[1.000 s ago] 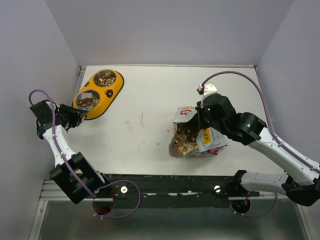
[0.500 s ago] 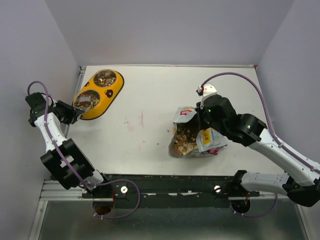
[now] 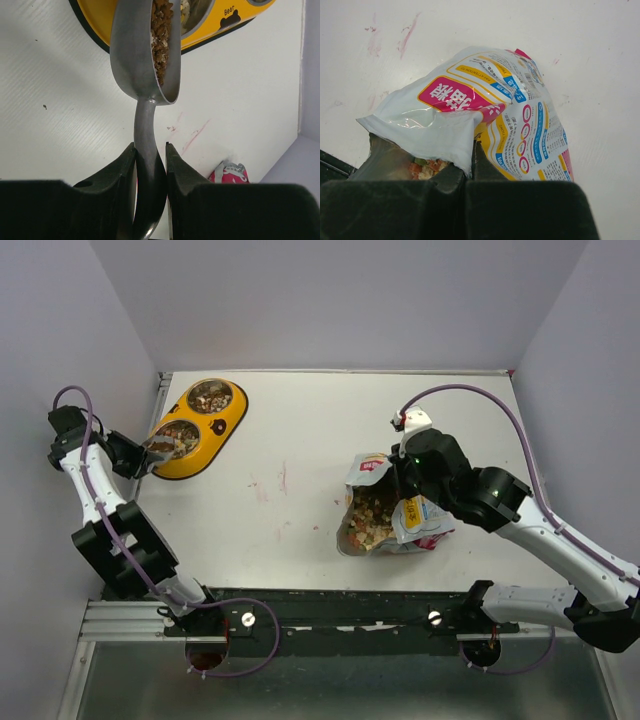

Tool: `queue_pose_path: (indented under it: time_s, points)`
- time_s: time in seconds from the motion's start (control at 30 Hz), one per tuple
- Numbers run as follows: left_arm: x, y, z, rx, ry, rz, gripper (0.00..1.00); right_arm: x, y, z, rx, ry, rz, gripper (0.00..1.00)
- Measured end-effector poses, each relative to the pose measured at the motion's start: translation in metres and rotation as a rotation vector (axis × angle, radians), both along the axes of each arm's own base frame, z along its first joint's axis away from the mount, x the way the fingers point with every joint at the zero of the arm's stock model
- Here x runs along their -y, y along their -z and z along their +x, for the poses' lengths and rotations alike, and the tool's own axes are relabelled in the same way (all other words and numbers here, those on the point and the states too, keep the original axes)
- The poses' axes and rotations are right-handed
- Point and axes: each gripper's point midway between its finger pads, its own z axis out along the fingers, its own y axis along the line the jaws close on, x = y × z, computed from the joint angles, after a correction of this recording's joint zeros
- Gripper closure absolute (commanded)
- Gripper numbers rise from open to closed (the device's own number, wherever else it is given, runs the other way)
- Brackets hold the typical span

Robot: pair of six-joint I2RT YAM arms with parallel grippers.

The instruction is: Serve the pet food

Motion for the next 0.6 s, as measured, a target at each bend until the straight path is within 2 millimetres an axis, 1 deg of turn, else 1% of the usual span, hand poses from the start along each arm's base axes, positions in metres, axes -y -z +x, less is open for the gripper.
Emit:
queue_pose_path:
  time_s: [0.2, 0.47, 0.6]
  points:
    - [-0.002, -0.003, 0.008, -0.047, 0.018, 0.034, 1.00, 0.000, 0.000, 0.000, 0.001, 0.001, 0.000, 0.99]
    - [-0.004, -0.014, 0.028, -0.110, 0.054, 0.147, 1.00, 0.001, 0.000, 0.001, 0.004, 0.006, -0.002, 0.99]
    - [-0.002, -0.012, 0.031, -0.148, 0.070, 0.168, 1.00, 0.001, -0.001, 0.001, 0.006, 0.009, -0.003, 0.99]
